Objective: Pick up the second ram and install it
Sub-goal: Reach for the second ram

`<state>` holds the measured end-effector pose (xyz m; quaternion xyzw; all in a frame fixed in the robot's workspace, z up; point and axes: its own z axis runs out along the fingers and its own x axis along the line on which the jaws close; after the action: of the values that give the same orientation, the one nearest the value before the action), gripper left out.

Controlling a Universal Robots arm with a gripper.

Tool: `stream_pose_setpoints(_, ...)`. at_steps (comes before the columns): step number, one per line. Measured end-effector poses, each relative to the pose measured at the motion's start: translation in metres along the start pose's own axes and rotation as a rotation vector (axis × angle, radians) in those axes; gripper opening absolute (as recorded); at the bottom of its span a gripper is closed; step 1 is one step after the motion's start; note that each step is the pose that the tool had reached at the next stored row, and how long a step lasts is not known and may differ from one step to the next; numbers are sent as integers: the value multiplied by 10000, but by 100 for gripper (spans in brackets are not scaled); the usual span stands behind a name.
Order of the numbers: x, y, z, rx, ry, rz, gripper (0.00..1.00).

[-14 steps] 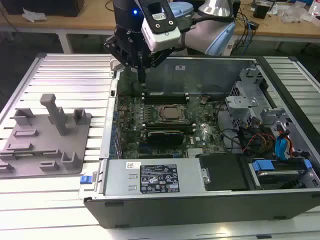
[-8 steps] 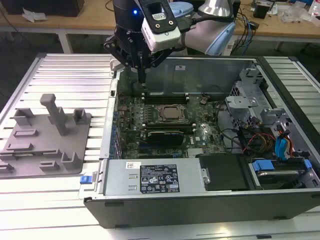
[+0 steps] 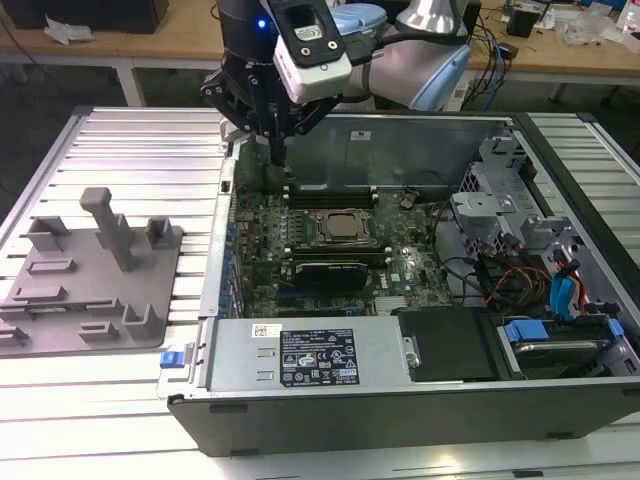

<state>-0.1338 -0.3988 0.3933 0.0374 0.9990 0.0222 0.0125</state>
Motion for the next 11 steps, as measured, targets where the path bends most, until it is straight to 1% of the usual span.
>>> stream_pose_setpoints(1,61,-4,-1,0,0,-1,8)
stream_pose_setpoints(5,219,-15,-6,1,0,-1,8)
stream_pose_setpoints(6,274,-19,-7,1,0,1,8)
stream_pose_setpoints(11,379,-26,-10,0,0,-1,8)
